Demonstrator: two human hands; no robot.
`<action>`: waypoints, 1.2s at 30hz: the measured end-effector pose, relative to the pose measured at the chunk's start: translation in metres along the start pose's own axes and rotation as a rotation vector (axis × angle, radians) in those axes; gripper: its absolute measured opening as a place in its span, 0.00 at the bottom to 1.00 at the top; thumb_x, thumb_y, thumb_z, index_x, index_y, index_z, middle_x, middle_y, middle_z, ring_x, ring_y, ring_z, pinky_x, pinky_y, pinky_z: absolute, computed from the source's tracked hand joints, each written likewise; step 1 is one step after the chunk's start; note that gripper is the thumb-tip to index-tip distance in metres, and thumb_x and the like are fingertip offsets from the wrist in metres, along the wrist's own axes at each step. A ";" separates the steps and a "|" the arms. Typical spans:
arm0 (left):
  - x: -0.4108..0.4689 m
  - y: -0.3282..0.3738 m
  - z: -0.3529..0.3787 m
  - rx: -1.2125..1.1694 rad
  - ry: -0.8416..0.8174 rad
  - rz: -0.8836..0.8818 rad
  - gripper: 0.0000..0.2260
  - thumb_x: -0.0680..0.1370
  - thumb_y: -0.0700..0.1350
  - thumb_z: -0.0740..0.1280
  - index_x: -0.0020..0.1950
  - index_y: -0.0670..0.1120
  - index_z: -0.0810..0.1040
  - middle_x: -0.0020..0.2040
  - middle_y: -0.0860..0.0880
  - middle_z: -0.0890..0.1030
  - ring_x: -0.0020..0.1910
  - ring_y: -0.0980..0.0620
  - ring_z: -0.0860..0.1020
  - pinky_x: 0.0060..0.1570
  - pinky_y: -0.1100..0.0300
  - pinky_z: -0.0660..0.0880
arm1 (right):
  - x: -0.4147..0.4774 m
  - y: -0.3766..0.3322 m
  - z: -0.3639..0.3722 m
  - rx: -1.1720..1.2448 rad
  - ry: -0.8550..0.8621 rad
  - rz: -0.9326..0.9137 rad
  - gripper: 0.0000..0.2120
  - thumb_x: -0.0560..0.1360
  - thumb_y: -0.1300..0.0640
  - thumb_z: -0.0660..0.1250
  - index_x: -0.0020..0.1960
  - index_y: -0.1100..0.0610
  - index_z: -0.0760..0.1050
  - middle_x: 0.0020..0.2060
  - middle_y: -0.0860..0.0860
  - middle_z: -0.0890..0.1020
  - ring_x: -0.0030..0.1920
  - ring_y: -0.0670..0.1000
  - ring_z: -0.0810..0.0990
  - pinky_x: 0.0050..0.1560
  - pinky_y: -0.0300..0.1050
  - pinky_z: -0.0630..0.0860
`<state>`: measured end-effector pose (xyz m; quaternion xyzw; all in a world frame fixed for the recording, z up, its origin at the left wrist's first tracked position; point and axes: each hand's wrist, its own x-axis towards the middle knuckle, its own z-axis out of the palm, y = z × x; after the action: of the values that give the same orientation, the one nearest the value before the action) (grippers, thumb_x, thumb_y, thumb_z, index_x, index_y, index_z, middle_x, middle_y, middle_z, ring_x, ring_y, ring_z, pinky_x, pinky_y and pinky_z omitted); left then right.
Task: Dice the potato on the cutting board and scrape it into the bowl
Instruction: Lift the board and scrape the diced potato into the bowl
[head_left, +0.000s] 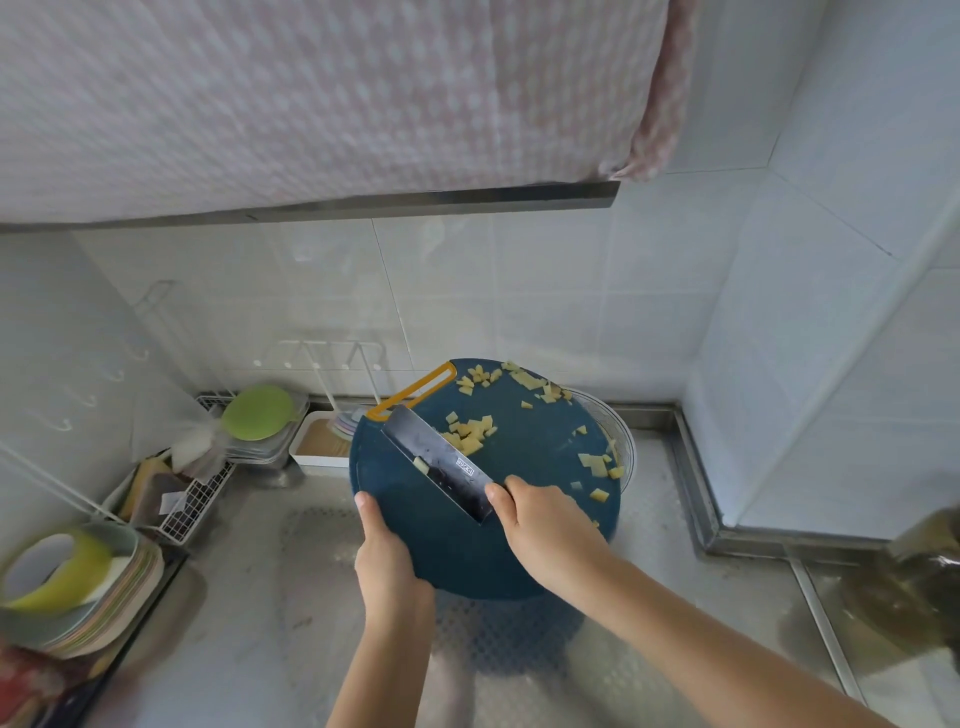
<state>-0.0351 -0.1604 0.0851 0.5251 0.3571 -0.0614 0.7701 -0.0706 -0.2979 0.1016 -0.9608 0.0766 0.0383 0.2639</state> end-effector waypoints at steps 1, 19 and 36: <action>-0.001 0.001 -0.001 -0.001 -0.004 0.007 0.23 0.76 0.67 0.60 0.55 0.48 0.73 0.45 0.53 0.79 0.47 0.48 0.79 0.53 0.51 0.76 | 0.002 0.001 -0.001 -0.006 0.010 0.005 0.20 0.85 0.44 0.45 0.55 0.55 0.71 0.39 0.52 0.77 0.42 0.55 0.77 0.40 0.47 0.68; 0.000 0.008 -0.028 0.043 -0.024 0.042 0.29 0.76 0.66 0.59 0.66 0.46 0.73 0.55 0.50 0.78 0.54 0.44 0.78 0.60 0.47 0.74 | 0.052 0.018 0.011 -0.018 0.110 0.232 0.23 0.86 0.47 0.44 0.62 0.60 0.71 0.49 0.55 0.81 0.49 0.56 0.82 0.44 0.48 0.74; 0.001 0.024 -0.033 0.049 -0.008 0.067 0.27 0.76 0.67 0.59 0.62 0.46 0.75 0.55 0.49 0.80 0.54 0.43 0.79 0.59 0.46 0.75 | 0.061 0.063 0.011 0.182 0.136 0.571 0.22 0.86 0.50 0.47 0.59 0.62 0.75 0.44 0.55 0.77 0.47 0.56 0.78 0.50 0.49 0.75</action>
<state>-0.0391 -0.1214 0.0970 0.5553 0.3344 -0.0463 0.7600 -0.0217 -0.3540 0.0538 -0.8732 0.3641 0.0394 0.3215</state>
